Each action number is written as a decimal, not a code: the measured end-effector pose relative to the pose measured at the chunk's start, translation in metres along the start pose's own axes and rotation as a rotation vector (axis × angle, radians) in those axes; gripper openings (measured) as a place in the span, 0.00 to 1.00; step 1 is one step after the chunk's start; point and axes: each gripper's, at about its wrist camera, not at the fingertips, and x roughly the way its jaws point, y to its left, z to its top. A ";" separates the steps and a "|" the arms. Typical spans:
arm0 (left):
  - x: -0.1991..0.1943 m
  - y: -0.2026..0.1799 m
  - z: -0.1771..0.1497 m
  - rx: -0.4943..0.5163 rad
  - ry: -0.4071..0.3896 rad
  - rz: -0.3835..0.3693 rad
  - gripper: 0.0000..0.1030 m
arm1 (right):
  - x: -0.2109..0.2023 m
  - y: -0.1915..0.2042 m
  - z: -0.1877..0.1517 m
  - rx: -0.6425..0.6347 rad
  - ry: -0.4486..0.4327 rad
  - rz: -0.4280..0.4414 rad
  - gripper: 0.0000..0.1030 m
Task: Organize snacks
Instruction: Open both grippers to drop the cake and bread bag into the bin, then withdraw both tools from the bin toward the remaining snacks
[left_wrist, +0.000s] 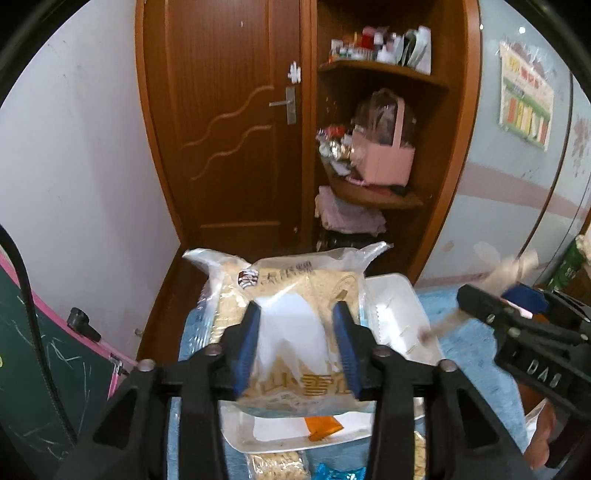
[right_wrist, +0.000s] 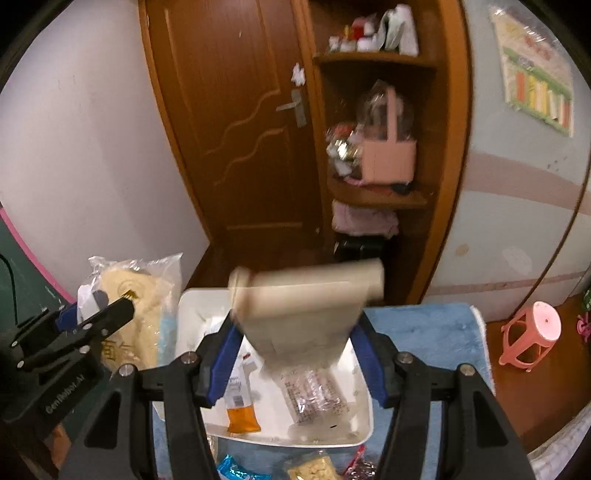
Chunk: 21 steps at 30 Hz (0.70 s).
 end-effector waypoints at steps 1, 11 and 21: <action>0.010 -0.002 0.000 0.007 0.031 -0.014 0.68 | 0.010 0.001 -0.001 -0.005 0.027 -0.012 0.68; 0.025 0.036 -0.016 -0.123 0.093 0.019 0.92 | 0.015 -0.009 -0.016 0.002 0.038 -0.001 0.90; -0.027 0.048 -0.045 -0.102 0.052 0.031 0.92 | -0.028 -0.019 -0.034 0.067 -0.002 0.021 0.90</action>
